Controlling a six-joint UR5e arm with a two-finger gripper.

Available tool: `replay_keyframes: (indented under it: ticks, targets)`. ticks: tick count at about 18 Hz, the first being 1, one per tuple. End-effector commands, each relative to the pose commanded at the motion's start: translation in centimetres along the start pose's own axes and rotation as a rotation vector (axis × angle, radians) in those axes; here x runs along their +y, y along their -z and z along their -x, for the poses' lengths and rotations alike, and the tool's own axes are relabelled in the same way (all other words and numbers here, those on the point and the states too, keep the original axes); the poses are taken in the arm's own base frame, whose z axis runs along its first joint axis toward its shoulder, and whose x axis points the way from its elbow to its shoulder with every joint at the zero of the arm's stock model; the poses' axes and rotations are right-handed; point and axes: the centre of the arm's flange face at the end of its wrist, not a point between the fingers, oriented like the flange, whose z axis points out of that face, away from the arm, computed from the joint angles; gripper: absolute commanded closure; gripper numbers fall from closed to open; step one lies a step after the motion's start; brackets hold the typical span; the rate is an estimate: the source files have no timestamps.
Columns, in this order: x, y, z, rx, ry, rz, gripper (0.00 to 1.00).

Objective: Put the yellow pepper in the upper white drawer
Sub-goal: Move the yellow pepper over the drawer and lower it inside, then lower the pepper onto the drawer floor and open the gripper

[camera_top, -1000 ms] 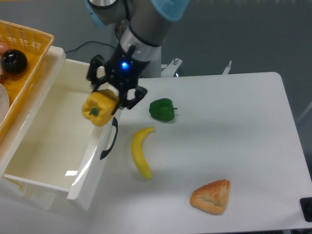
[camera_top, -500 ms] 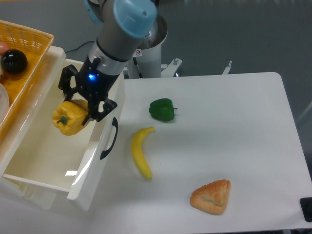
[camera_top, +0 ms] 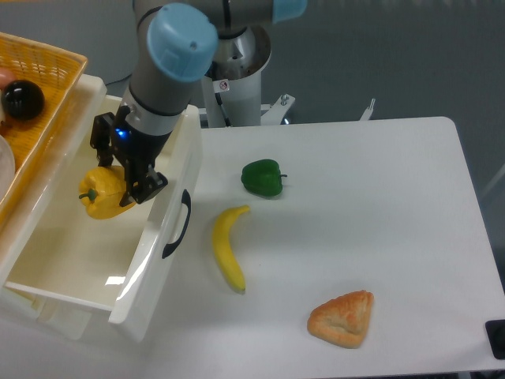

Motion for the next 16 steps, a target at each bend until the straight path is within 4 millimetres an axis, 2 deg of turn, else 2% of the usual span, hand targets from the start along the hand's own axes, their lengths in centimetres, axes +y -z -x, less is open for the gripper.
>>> replay_keyframes:
  ticks: [4,11,13,16]
  targets:
    - [-0.7,-2.2,-0.2,0.011,-0.036,0.055,0.80]
    - [-0.8,-3.5,0.1,0.025,-0.093,0.075,0.76]
    - [-0.7,-3.7,0.0,0.029,-0.102,0.078,0.72]
    - [-1.1,-4.3,-0.2,0.035,-0.113,0.083,0.57]
